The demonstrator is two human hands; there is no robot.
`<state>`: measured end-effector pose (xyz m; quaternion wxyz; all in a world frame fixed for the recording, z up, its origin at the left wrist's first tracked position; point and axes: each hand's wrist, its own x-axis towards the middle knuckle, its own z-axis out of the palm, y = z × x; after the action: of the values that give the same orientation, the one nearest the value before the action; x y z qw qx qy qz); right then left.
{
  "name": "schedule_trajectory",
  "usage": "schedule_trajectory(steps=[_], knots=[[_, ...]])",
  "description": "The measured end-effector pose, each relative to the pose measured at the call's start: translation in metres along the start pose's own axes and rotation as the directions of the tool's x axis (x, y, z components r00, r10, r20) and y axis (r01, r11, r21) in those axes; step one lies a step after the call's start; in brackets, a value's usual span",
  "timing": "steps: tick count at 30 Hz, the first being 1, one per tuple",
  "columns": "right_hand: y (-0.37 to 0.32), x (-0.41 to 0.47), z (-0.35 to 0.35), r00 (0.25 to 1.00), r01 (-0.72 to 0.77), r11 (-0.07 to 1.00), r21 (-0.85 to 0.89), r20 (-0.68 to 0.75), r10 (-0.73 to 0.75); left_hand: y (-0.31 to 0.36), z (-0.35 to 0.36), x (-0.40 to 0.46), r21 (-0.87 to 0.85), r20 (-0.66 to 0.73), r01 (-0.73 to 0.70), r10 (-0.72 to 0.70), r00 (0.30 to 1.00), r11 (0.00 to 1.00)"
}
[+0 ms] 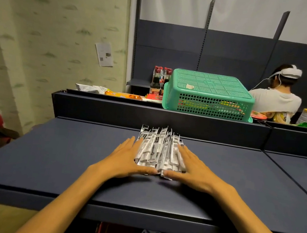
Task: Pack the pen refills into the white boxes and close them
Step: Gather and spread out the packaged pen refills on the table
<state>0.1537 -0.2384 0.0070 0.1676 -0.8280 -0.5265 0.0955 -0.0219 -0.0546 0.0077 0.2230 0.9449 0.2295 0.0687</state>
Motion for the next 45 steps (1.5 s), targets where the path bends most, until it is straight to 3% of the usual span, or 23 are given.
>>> schedule_trajectory(steps=[2, 5, 9, 12, 19, 27, 30, 33, 35, 39, 45], knots=[[0.012, 0.009, 0.001, 0.996, -0.093, 0.995, 0.036, -0.008, 0.094, 0.000, -0.001, 0.006, 0.014, 0.047, 0.077, -0.077, 0.996, 0.997], [0.015, 0.028, 0.014, 0.989, -0.146, 0.988, 0.048, -0.009, 0.146, 0.004, 0.011, 0.019, 0.042, 0.106, 0.082, -0.086, 0.991, 0.996], [0.003, 0.036, 0.012, 0.998, -0.069, 0.995, 0.078, -0.004, 0.069, 0.010, 0.014, 0.030, -0.048, 0.069, 0.055, -0.051, 0.996, 0.997], [0.007, 0.031, 0.005, 0.992, -0.122, 0.985, 0.118, 0.003, 0.123, 0.005, 0.009, 0.035, -0.123, 0.007, 0.095, -0.095, 0.995, 0.988], [-0.014, 0.044, 0.019, 0.997, -0.083, 0.970, 0.228, 0.012, 0.083, 0.011, 0.020, 0.045, -0.056, 0.001, 0.143, -0.144, 0.990, 0.988], [-0.037, 0.041, 0.013, 0.998, -0.029, 0.970, 0.243, 0.063, 0.015, -0.011, -0.004, 0.031, -0.159, -0.019, 0.063, -0.066, 0.998, 0.985], [-0.029, 0.027, 0.002, 0.993, 0.045, 0.980, 0.193, 0.098, -0.065, -0.005, -0.016, 0.018, -0.102, 0.089, -0.047, 0.056, 0.994, 0.994], [-0.022, 0.024, 0.000, 0.981, 0.137, 0.987, 0.083, 0.124, -0.147, -0.006, -0.024, 0.009, -0.015, 0.245, -0.003, 0.006, 0.970, 1.000], [-0.021, 0.026, 0.003, 0.975, 0.201, 0.978, 0.056, 0.089, -0.206, -0.009, -0.023, 0.009, 0.009, 0.278, 0.019, -0.021, 0.960, 1.000], [-0.020, 0.032, 0.008, 0.980, 0.199, 0.980, 0.006, 0.025, -0.199, -0.001, -0.018, 0.006, -0.008, 0.187, -0.051, 0.052, 0.981, 0.999], [-0.013, 0.030, 0.000, 0.993, 0.082, 0.995, 0.064, 0.085, -0.087, -0.003, -0.016, 0.010, -0.116, 0.058, -0.035, 0.042, 0.997, 0.993]])
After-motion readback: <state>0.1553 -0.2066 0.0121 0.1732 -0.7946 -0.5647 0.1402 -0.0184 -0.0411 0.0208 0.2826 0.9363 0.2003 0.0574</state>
